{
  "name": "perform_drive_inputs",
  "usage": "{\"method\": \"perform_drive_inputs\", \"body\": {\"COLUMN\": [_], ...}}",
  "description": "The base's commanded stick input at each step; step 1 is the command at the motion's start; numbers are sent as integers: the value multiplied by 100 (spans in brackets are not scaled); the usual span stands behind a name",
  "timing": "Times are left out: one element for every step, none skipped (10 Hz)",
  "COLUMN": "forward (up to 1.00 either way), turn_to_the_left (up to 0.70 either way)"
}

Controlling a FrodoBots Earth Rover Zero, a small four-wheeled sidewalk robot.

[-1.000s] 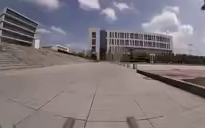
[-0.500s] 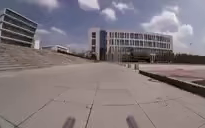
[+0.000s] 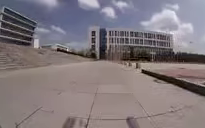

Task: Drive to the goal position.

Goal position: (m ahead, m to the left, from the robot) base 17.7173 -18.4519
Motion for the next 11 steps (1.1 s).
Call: {"method": "perform_drive_inputs", "body": {"forward": [70, 70, 70, 70, 70, 70, 70, 70, 70, 70, 70], "turn_to_the_left": [1, 1, 1, 1, 1, 1, 1, 1, 1, 1, 1]}}
